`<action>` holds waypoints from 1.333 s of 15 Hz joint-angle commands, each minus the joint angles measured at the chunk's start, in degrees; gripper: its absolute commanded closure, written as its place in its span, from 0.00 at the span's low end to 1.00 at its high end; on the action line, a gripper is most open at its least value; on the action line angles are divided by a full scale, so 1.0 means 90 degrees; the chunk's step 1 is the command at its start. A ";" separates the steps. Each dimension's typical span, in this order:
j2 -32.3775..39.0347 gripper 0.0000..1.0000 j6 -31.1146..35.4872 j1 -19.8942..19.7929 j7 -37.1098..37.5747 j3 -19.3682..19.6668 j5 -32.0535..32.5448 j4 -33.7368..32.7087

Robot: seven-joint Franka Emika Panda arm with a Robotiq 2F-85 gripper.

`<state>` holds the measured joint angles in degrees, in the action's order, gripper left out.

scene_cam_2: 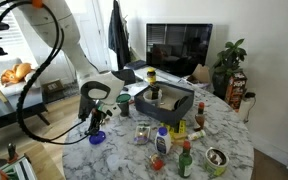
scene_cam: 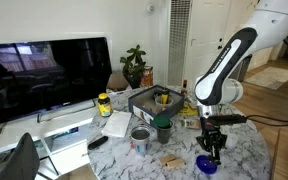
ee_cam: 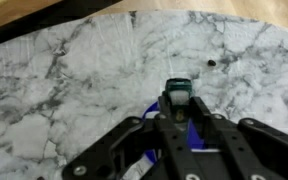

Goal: Put the green toy car on the blue lid, pick up the blue lid and put them on the green lid on the plastic cup

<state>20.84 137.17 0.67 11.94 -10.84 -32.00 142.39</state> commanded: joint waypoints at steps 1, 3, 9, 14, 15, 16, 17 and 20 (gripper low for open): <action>0.0091 0.93 0.0048 0.0092 -0.0145 0.0084 -0.0223 -0.0004; 0.0114 0.93 0.0156 0.0111 -0.0097 0.0087 -0.0304 0.0004; 0.0245 0.93 0.0320 0.0175 0.0034 0.0124 -0.0357 -0.0075; 0.0349 0.93 0.0351 0.0158 -0.0056 0.0117 -0.0460 -0.0248; 0.0379 0.93 0.0348 0.0163 -0.0050 0.0118 -0.0454 -0.0279; 0.0413 0.93 0.0319 0.0170 -0.0041 0.0116 -0.0440 -0.0309; 0.0462 0.93 0.0252 0.0181 -0.0009 0.0122 -0.0411 -0.0352; 0.0565 0.93 0.0196 0.0208 0.0009 0.0116 -0.0397 -0.0402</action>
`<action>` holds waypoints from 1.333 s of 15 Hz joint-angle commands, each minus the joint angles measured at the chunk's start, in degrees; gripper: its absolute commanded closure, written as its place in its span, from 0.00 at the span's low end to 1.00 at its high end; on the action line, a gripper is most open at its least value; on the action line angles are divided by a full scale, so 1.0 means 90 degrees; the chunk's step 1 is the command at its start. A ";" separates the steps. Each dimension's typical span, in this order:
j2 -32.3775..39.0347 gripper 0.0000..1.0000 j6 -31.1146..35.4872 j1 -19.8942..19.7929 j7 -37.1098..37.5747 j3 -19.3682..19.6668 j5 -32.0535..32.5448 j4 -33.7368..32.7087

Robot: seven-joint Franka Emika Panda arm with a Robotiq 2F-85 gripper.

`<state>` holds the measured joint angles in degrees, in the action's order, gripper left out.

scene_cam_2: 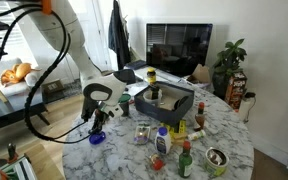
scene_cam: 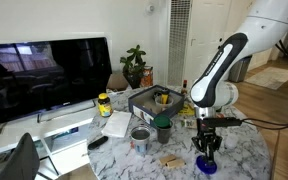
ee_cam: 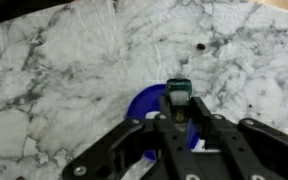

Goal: Put the green toy car on the blue lid, pick up the blue lid and put them on the green lid on the plastic cup

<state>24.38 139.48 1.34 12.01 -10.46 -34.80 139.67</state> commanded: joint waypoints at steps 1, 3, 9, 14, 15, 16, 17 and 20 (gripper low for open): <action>0.0200 0.93 -0.0063 0.0145 0.0005 0.0071 -0.0085 -0.0116; 0.0252 0.87 -0.0045 0.0173 0.0037 0.0073 -0.0088 -0.0123; 0.0164 0.18 0.0072 0.0281 0.0202 0.0154 0.0019 -0.0030; -0.0207 0.00 0.0328 0.0362 0.0284 0.0421 0.0340 0.0228; -0.0222 0.00 0.0336 0.0401 0.0318 0.0513 0.0529 0.0240; -0.0204 0.00 0.0353 0.0435 0.0339 0.0588 0.0754 0.0241; -0.0156 0.00 0.0403 0.0437 0.0268 0.0606 0.0936 0.0231; -0.0106 0.02 0.0606 0.0386 0.0081 0.0596 0.1259 0.0261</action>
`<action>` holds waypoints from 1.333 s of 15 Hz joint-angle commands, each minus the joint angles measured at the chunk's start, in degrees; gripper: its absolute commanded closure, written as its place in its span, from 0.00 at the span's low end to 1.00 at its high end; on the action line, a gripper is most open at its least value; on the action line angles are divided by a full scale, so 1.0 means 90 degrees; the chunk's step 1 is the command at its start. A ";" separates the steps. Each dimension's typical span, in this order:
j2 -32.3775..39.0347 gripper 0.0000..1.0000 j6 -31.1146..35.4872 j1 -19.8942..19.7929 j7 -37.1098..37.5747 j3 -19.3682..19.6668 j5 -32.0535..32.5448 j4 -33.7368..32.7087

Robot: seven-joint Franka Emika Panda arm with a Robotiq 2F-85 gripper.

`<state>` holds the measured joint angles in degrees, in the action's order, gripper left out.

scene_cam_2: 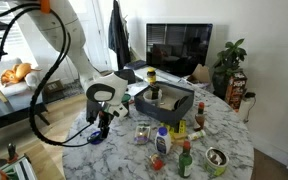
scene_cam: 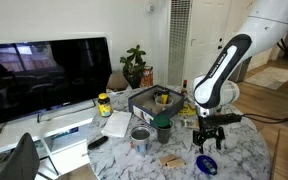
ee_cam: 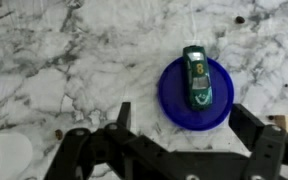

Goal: Put the green toy car on the blue lid, pick up the blue lid and put them on the green lid on the plastic cup

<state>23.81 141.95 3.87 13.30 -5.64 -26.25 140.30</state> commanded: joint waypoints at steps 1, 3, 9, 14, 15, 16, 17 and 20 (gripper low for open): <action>-0.0042 0.06 0.0401 0.0095 -0.0097 0.0058 0.0400 0.0202; -0.0013 0.10 0.0473 0.0035 -0.0201 0.0012 0.0464 0.0223; 0.0004 0.00 0.0415 -0.0026 -0.0102 -0.0020 0.0370 0.0106; 0.0554 0.00 0.0323 0.0006 -0.0116 0.0159 0.0723 -0.0237; 0.0628 0.00 0.0267 0.0041 -0.0082 0.0205 0.0851 -0.0280; 0.0707 0.00 0.0258 0.0036 -0.0127 0.0196 0.0920 -0.0326; 0.0786 0.00 0.0258 0.0045 -0.0135 0.0192 0.0985 -0.0364; 0.0961 0.00 0.0288 0.0051 -0.0136 0.0204 0.1152 -0.0446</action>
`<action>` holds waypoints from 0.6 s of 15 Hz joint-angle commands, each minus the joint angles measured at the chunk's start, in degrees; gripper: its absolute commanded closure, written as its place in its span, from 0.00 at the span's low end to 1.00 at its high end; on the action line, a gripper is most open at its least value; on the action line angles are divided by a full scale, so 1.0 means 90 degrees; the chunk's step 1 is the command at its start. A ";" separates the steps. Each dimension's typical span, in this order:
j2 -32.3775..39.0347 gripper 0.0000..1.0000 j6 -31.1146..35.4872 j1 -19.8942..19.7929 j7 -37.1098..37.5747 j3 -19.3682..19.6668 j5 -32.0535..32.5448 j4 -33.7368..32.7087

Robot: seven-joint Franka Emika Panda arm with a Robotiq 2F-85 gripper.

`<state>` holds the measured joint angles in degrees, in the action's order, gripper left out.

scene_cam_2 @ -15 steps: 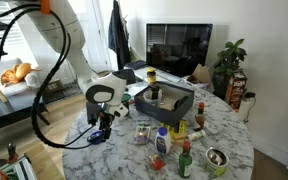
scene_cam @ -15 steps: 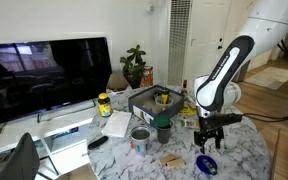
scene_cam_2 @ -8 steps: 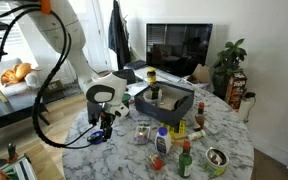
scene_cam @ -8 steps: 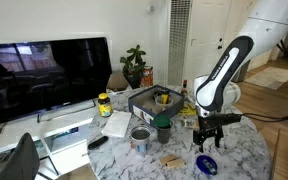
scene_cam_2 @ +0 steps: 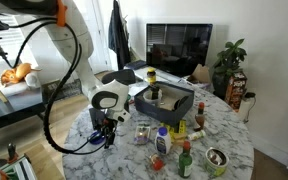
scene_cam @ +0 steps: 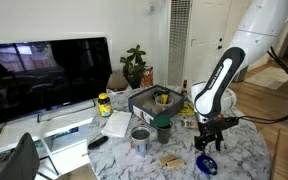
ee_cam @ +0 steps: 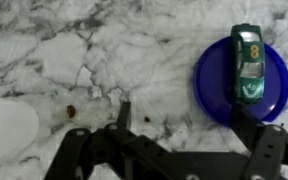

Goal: Put the green toy car on the blue lid, pick up the blue lid and put them on the green lid on the plastic cup

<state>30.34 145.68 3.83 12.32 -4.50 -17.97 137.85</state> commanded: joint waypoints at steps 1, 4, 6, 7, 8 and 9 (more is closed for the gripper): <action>0.0224 0.00 -0.0087 0.0052 -0.0018 0.0087 0.0262 -0.0157; 0.0219 0.00 -0.0081 0.0048 -0.0040 0.0080 0.0322 -0.0159; 0.0217 0.05 -0.0085 0.0027 -0.0073 0.0067 0.0330 -0.0157; 0.0212 0.19 -0.0080 0.0027 -0.0077 0.0070 0.0336 -0.0151; 0.0200 0.29 -0.0074 0.0027 -0.0077 0.0070 0.0334 -0.0144; 0.0195 0.31 -0.0071 0.0030 -0.0072 0.0073 0.0334 -0.0139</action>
<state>31.34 145.64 3.83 11.91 -4.48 -16.31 137.00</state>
